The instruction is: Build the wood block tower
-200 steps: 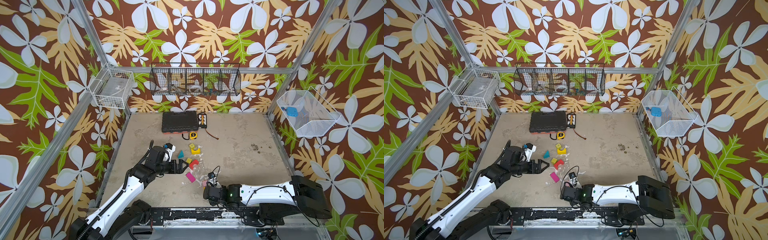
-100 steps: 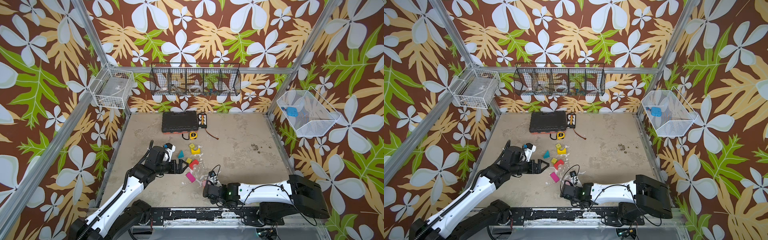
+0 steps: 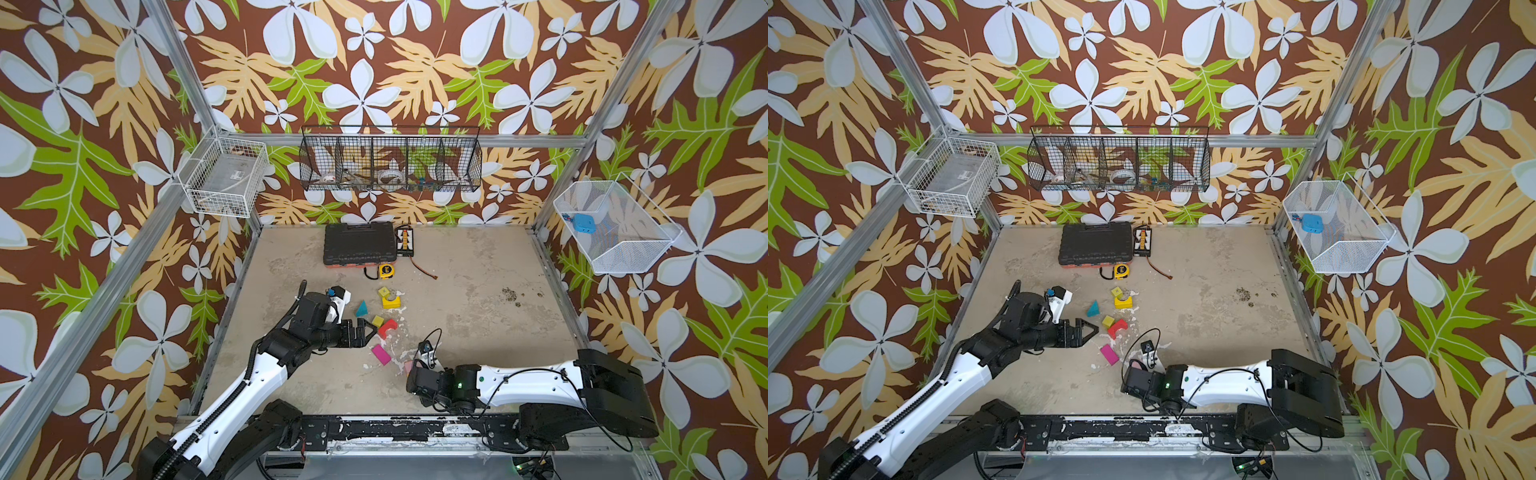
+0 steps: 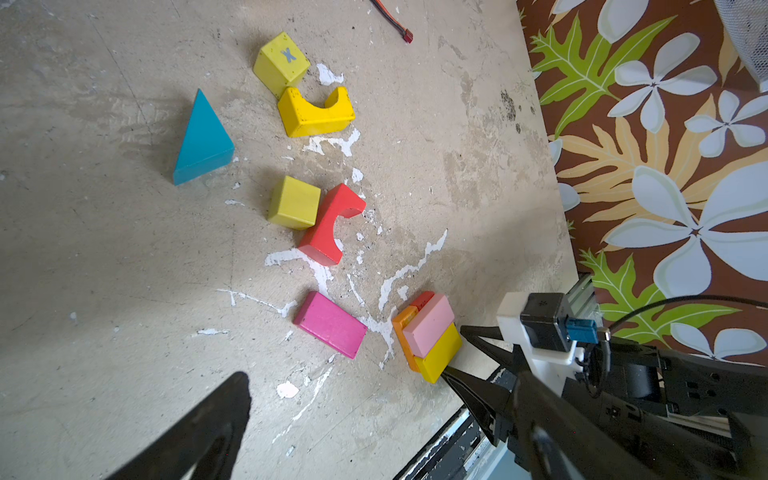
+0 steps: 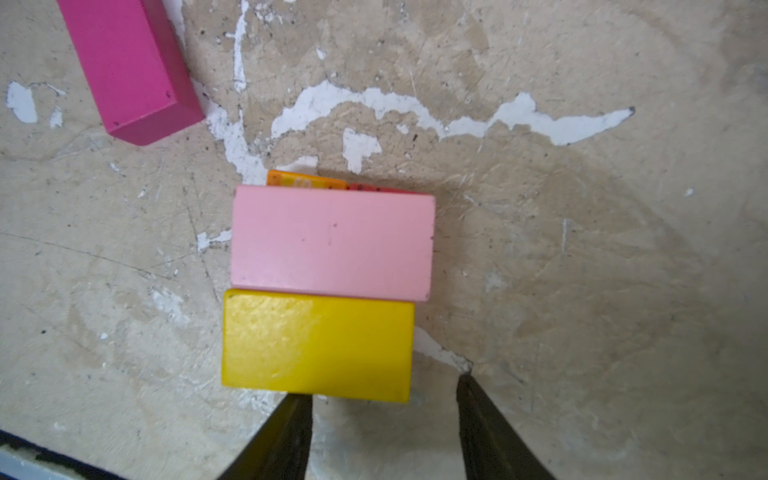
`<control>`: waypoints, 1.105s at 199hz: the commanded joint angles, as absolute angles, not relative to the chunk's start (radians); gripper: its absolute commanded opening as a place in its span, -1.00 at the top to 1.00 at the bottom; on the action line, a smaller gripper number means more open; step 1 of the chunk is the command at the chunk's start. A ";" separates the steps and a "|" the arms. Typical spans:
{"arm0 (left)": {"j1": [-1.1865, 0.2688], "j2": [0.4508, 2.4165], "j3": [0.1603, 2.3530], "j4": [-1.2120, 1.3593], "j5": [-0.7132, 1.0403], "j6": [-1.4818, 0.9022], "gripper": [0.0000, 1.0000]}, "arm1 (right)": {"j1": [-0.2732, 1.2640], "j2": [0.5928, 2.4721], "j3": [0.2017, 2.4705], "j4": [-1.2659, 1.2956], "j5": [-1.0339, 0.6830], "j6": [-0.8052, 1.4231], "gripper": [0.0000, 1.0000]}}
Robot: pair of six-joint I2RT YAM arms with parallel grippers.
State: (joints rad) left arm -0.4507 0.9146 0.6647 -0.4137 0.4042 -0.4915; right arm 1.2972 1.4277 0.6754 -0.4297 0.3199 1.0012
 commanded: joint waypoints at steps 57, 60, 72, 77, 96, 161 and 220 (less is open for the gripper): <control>-0.449 0.910 0.663 -0.406 0.403 -0.486 -1.00 | 1.294 1.433 0.673 -0.410 0.320 0.992 -0.20; -0.449 0.910 0.663 -0.405 0.403 -0.485 -1.00 | 1.293 1.433 0.673 -0.410 0.319 0.992 -0.21; -0.449 0.911 0.663 -0.405 0.403 -0.486 -1.00 | 1.294 1.436 0.675 -0.408 0.316 0.991 -0.22; -0.449 0.913 0.663 -0.405 0.403 -0.486 -1.00 | 1.293 1.438 0.677 -0.408 0.315 0.990 -0.22; -0.449 0.913 0.663 -0.405 0.403 -0.486 -1.00 | 1.294 1.440 0.681 -0.413 0.323 0.991 -0.22; -0.449 0.911 0.663 -0.405 0.403 -0.486 -1.00 | 1.287 1.445 0.678 -0.413 0.331 0.999 -0.20; -0.449 0.909 0.662 -0.405 0.405 -0.486 -1.00 | 1.282 1.446 0.677 -0.406 0.329 1.000 -0.20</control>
State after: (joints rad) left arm -0.4507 0.9108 0.6647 -0.4137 0.4042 -0.4915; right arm 1.2839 1.4433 0.6754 -0.4114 0.3134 0.9943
